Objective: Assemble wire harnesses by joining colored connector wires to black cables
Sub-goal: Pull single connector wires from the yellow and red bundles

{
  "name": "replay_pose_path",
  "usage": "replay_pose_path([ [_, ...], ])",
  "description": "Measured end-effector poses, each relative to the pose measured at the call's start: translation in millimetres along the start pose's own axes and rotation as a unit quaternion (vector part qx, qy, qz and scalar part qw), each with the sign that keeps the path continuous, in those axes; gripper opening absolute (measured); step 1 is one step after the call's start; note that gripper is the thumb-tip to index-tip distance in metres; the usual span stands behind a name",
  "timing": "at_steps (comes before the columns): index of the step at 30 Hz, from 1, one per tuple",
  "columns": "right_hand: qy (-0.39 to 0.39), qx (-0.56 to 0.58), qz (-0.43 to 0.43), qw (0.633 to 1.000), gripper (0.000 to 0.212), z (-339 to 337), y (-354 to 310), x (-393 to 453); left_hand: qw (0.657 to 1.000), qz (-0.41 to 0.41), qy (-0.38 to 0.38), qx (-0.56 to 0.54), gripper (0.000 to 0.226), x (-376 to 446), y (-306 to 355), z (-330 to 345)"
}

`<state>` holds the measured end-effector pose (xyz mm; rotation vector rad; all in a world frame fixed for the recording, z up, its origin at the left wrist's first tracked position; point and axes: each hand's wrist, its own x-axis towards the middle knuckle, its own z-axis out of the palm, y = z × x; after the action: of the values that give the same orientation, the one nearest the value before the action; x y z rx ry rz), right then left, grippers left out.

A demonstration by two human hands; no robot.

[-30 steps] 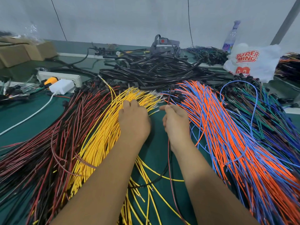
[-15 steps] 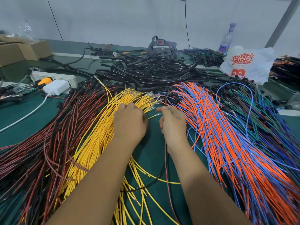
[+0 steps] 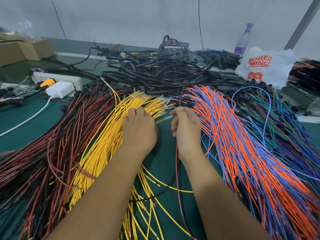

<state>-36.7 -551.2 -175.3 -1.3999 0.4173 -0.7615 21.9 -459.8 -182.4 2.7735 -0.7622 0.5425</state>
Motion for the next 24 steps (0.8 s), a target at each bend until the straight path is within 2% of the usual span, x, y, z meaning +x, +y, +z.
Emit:
replay_pose_path([
  [1,0.001,-0.003,-0.010,1.000,0.027,-1,0,0,0.996,-0.012,0.042,-0.076,0.021,1,-1,-2],
  [2,-0.003,-0.011,-0.020,1.000,0.027,0,1,0,0.978,-0.044,0.080,-0.188,0.015,2,-1,-5],
  [3,-0.012,-0.021,-0.032,0.999,0.027,0,2,0,0.942,-0.091,0.091,-0.310,0.011,4,-1,-7],
  [5,-0.046,-0.049,-0.052,0.996,0.026,2,6,0,0.827,-0.192,0.059,-0.525,0.008,9,-1,-10],
  [7,-0.096,-0.092,-0.070,0.989,0.026,6,12,-1,0.689,-0.256,0.019,-0.678,0.014,13,-3,-12],
  [8,-0.123,-0.127,-0.080,0.981,0.026,7,16,-2,0.634,-0.267,0.005,-0.726,0.018,14,-5,-13],
  [9,-0.146,-0.169,-0.090,0.971,0.026,9,18,-3,0.602,-0.269,-0.005,-0.752,0.022,15,-7,-14],
  [11,-0.171,-0.238,-0.108,0.950,0.024,9,21,-5,0.580,-0.271,-0.015,-0.768,0.024,15,-8,-15],
  [15,-0.163,-0.261,-0.124,0.943,0.023,8,19,-6,0.551,-0.263,-0.017,-0.792,0.022,13,-7,-16],
  [18,-0.186,-0.297,-0.135,0.927,0.023,8,16,-8,0.532,-0.255,-0.034,-0.807,0.020,13,-7,-18],
  [22,-0.202,-0.355,-0.144,0.901,0.018,7,15,-9,0.528,-0.266,-0.040,-0.805,0.018,13,-4,-17],
  [24,-0.215,-0.372,-0.154,0.890,0.020,7,14,-10,0.551,-0.262,-0.057,-0.790,0.018,14,-5,-17],
])
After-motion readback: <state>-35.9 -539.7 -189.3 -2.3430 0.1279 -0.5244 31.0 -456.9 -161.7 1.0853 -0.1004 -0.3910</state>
